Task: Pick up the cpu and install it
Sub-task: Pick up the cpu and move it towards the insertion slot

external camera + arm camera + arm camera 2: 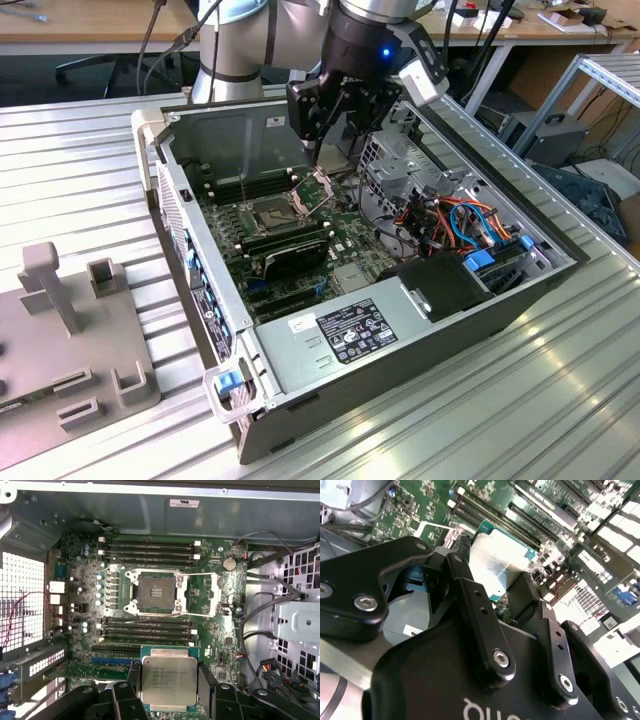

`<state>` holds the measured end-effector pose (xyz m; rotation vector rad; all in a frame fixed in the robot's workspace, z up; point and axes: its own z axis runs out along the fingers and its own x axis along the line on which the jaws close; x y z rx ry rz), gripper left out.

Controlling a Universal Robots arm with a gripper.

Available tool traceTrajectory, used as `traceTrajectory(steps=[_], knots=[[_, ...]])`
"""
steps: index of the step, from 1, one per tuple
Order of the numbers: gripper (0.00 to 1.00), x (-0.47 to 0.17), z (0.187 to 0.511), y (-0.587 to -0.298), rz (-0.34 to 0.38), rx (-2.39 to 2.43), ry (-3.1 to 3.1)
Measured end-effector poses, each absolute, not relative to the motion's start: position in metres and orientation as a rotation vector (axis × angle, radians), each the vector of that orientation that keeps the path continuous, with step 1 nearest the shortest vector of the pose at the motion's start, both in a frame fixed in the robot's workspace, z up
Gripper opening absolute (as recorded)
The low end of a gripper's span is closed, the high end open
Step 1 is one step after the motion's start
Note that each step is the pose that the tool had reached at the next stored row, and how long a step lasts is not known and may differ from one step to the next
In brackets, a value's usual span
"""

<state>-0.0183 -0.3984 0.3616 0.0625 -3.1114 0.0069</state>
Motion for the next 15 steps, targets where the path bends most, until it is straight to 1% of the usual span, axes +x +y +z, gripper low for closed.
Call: traceTrajectory(steps=[15], knots=[[0.55,-0.0188,0.3605,-0.3964,0.007,0.062,-3.111]])
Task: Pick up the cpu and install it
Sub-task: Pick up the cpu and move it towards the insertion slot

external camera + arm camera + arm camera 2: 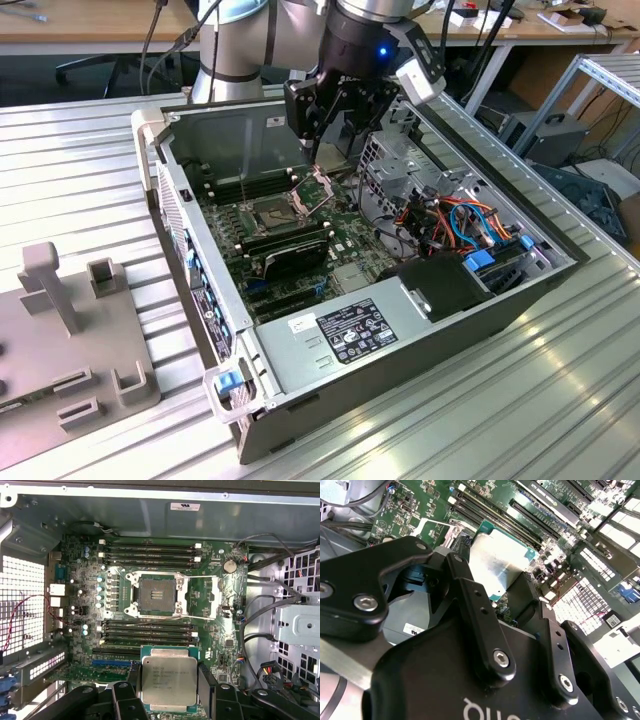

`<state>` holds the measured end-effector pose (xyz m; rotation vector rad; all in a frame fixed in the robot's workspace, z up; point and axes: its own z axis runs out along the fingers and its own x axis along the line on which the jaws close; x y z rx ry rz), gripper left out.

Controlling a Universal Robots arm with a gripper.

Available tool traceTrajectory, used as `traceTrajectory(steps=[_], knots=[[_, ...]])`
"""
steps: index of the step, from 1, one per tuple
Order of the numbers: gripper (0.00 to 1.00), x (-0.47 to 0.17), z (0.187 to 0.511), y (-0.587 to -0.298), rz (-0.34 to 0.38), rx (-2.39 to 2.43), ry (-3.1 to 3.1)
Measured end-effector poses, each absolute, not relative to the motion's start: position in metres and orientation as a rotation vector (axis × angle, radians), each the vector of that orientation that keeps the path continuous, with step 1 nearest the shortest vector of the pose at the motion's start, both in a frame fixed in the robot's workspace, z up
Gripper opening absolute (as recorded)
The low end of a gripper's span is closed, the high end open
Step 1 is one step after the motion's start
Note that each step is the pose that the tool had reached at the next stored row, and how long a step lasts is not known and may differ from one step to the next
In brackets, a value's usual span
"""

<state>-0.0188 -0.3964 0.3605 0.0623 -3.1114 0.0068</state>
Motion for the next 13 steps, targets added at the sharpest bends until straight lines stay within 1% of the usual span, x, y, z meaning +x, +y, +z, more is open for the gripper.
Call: traceTrajectory(steps=[8,13], knots=[[0.55,-0.022,0.347,-0.393,0.008,0.063,-3.111],[0.55,-0.031,0.337,-0.385,0.007,0.051,-3.112]])
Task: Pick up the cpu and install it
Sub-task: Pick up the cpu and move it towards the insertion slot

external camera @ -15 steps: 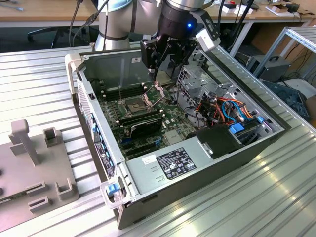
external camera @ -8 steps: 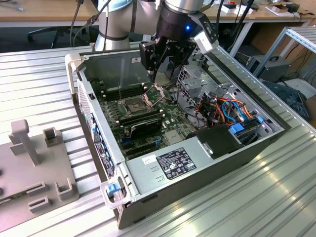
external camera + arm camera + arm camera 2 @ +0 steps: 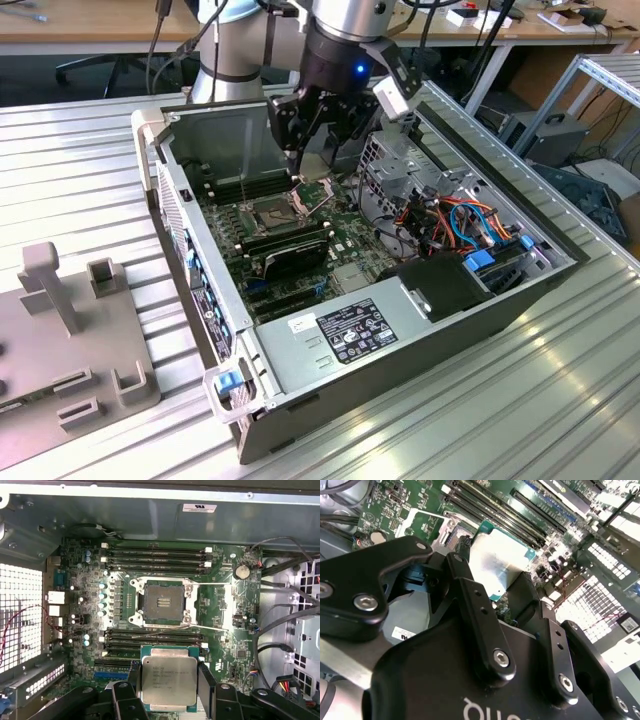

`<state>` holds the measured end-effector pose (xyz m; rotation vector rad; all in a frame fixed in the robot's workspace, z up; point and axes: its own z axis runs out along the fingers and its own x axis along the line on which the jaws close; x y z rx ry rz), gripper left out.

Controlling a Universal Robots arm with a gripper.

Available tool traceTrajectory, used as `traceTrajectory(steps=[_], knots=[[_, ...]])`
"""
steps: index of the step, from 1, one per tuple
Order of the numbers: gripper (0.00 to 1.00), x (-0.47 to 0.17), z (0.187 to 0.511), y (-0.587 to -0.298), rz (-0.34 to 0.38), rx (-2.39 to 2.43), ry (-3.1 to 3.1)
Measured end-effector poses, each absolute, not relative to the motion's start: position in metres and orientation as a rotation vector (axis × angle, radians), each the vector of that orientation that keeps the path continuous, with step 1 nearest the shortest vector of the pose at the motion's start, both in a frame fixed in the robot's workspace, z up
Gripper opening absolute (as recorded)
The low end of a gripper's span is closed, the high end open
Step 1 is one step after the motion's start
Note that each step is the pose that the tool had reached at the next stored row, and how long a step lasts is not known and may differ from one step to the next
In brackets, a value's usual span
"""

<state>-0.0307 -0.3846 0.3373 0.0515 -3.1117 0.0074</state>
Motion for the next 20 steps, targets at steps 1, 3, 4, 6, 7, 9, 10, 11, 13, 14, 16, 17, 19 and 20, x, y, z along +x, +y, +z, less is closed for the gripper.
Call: traceTrajectory(steps=[1,3,4,6,7,9,10,11,13,14,16,17,19,20], knots=[[0.55,-0.031,0.337,-0.384,0.007,0.038,-3.112],[0.55,-0.032,0.336,-0.383,0.007,0.024,-3.112],[0.55,-0.032,0.335,-0.382,0.007,0.018,-3.112],[0.55,-0.034,0.334,-0.378,0.007,0.016,-3.112],[0.55,-0.035,0.333,-0.376,0.007,0.016,-3.112],[0.55,-0.037,0.331,-0.372,0.007,0.016,-3.112],[0.55,-0.037,0.329,-0.370,0.007,0.016,-3.112],[0.55,-0.038,0.327,-0.367,0.007,0.016,-3.112],[0.55,-0.038,0.320,-0.362,0.007,0.016,-3.112],[0.55,-0.039,0.318,-0.361,0.007,0.016,-3.112],[0.55,-0.039,0.312,-0.358,0.007,0.016,-3.111],[0.55,-0.039,0.310,-0.356,0.007,0.016,-3.111],[0.55,-0.039,0.308,-0.351,0.007,0.016,-3.111],[0.55,-0.039,0.307,-0.348,0.007,0.016,-3.111]])
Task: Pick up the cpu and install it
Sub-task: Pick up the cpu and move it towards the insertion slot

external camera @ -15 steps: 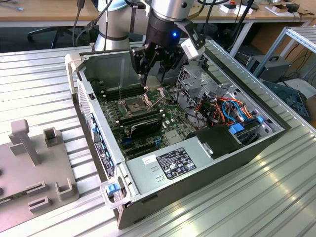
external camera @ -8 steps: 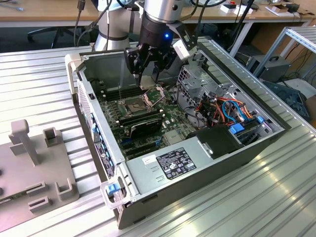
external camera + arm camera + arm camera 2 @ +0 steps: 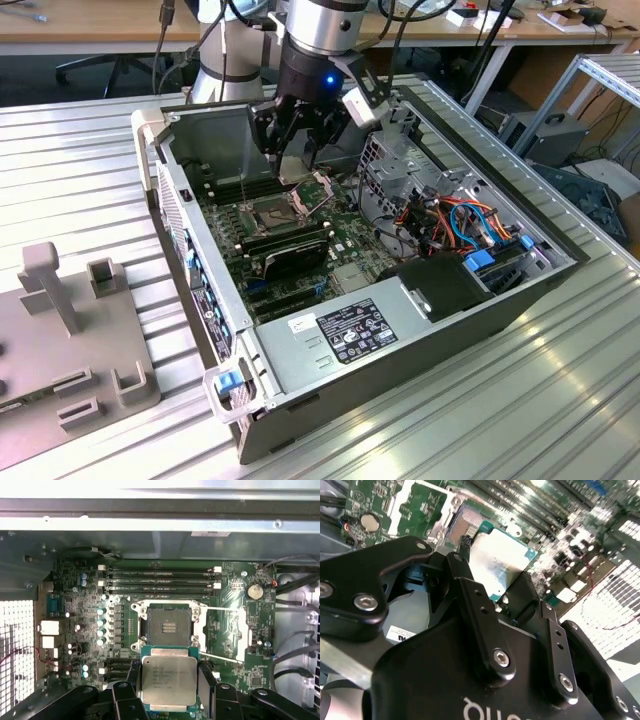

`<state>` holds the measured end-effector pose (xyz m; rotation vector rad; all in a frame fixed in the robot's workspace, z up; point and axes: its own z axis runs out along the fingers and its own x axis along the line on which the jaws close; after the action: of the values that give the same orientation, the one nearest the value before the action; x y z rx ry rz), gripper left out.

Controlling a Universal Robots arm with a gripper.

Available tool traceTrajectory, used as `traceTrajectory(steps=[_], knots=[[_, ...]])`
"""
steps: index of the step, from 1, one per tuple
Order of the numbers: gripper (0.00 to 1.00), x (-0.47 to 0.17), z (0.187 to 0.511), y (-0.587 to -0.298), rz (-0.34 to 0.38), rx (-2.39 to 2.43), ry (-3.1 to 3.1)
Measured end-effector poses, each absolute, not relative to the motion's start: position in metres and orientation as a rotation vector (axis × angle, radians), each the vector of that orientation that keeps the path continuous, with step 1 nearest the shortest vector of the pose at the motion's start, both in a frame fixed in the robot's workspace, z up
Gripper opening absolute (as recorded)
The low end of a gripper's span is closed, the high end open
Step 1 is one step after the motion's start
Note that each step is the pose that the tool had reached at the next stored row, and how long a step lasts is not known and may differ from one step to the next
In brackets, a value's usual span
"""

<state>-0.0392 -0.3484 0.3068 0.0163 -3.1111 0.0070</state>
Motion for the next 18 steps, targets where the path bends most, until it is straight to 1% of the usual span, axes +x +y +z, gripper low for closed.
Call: traceTrajectory(steps=[6,13,18], knots=[[0.55,-0.039,0.295,-0.339,0.007,0.016,-3.111],[0.55,-0.040,0.291,-0.336,0.007,0.016,-3.111],[0.55,-0.040,0.283,-0.335,0.006,0.016,-3.111]])
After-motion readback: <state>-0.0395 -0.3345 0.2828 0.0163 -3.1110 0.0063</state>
